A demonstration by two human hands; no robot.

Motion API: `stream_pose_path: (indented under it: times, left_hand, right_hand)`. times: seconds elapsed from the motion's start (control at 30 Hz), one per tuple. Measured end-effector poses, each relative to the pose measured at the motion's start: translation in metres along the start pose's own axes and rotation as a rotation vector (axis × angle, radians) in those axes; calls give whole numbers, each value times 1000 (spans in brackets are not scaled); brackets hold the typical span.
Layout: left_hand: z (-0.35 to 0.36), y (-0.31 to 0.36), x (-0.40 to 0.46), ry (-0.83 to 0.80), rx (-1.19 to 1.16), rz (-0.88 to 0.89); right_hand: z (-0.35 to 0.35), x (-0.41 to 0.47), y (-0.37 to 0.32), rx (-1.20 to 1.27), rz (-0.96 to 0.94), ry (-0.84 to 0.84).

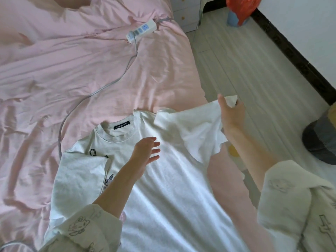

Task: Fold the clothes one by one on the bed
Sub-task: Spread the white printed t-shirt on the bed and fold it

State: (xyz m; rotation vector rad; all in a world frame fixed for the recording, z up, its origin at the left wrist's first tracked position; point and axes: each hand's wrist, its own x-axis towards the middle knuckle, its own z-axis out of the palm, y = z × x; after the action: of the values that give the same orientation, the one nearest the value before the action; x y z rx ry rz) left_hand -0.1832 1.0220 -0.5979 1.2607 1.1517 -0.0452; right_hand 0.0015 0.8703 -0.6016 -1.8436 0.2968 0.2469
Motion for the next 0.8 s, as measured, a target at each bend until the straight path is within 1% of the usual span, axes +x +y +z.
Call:
stream_pose_path:
  times: [0.03,0.1,0.17,0.2,0.27,0.3,0.4,0.47,0.53,0.6,0.67,0.7,0.77,0.8]
  left_hand:
    - [6,-3,0,4,79,28]
    - [14,-11,1,8,287,119]
    - [19,-22,1,-13,562,257]
    - [21,-27,1,-40,694,343]
    - [25,-38,4,-126,897,485]
    - [27,-44,6,-170,978,499]
    - [31,-58,12,-244,1156,445]
    - [35,-66,15,-265,1230,425]
    - [38,-70,16,-267,1270,408]
    - [40,-71,20,-273,1296,382]
    - [40,-68,22,-300,1264,347]
    - [38,-65,22,-316,1222,338]
    - [32,-57,22,-335,1074,330]
    - [28,-52,20,-325,964,319]
  right_hand:
    - [-7,5,8,-15,43,-9]
    - [-16,8,34,-149,171,-7]
    - [-21,4,66,-250,319,5]
    - [-22,1,80,-242,405,-4]
    - [-21,-6,104,-114,560,-53]
    - [-22,-9,112,-46,625,-71]
    - [-28,-8,115,187,764,-46]
    - [-32,-4,116,362,836,-22]
    - [-33,-6,112,492,858,-111]
    - [-30,-12,101,530,859,-211]
    - [-25,-19,84,386,750,-162]
    - [-23,-22,76,253,647,-87]
    - [-18,-30,62,10,365,23]
    - [-14,-34,57,-20,237,7]
